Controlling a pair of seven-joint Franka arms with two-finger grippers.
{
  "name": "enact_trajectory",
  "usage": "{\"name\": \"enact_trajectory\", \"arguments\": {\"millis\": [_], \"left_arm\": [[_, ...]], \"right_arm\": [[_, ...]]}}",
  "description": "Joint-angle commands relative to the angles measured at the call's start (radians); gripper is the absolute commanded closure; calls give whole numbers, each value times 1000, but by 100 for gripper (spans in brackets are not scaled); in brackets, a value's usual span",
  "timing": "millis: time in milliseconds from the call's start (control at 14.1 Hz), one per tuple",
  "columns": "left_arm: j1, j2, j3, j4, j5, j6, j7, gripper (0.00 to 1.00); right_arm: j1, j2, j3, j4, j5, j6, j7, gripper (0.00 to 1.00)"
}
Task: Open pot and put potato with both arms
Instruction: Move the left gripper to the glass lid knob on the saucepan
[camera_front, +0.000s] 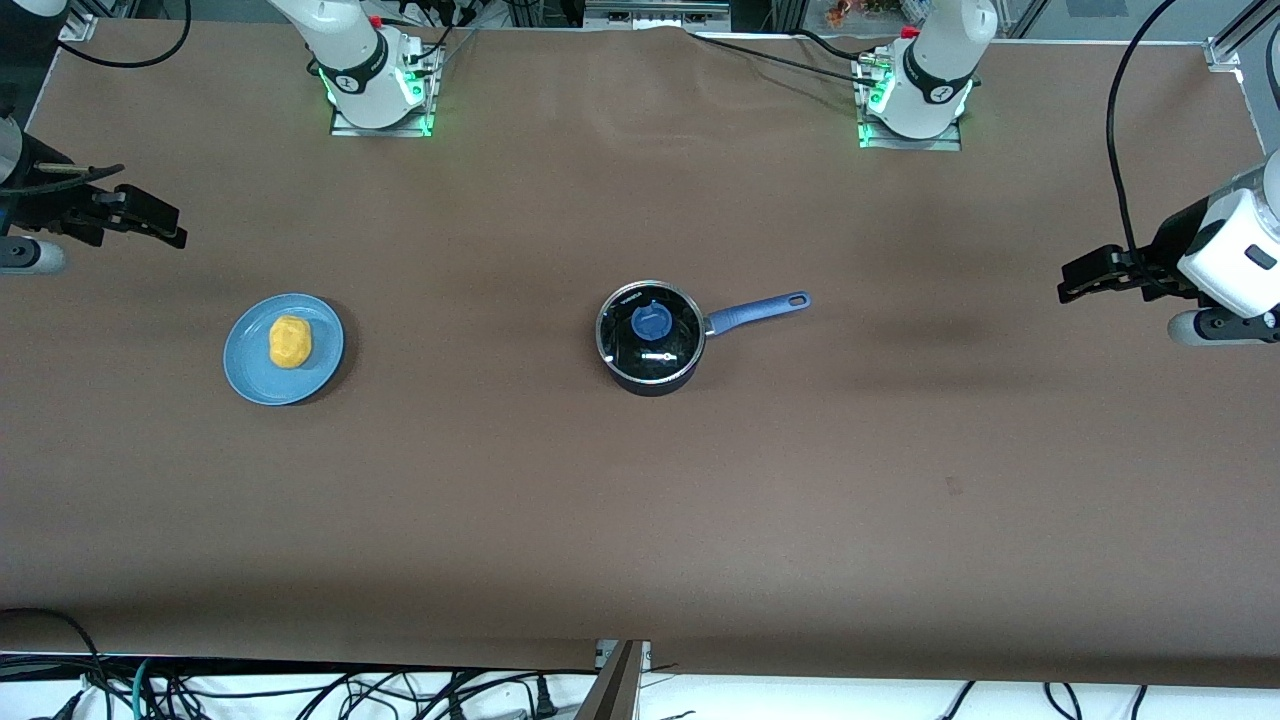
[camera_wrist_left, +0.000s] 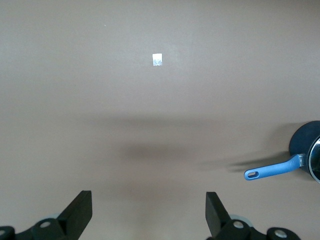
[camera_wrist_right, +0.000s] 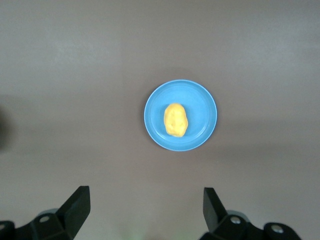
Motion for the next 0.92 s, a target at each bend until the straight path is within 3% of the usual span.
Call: {"name": "enact_trajectory", "arguments": {"millis": [0,425,637,779,850], "left_arm": [[14,-29,-5,-22,-24,-9,21,0],[-24,-1,-28,-22,-73,3,-14,0],[-72,56,-106,-30,-123,136,-230,0],[-116,121,-190,-25,-106,235,-451,0],[-161,153,-200,-25,-75,298,-549,0]], "right_arm": [[0,-10,1,3,-7,5,9,0],[0,-12,1,3,-5,-9,11,0],[0,-10,-1,4,-5,-21,11,0],[0,-10,-2,4,-5,-23,11,0],[2,-9,-2,3,-5,-23,9,0]]}}
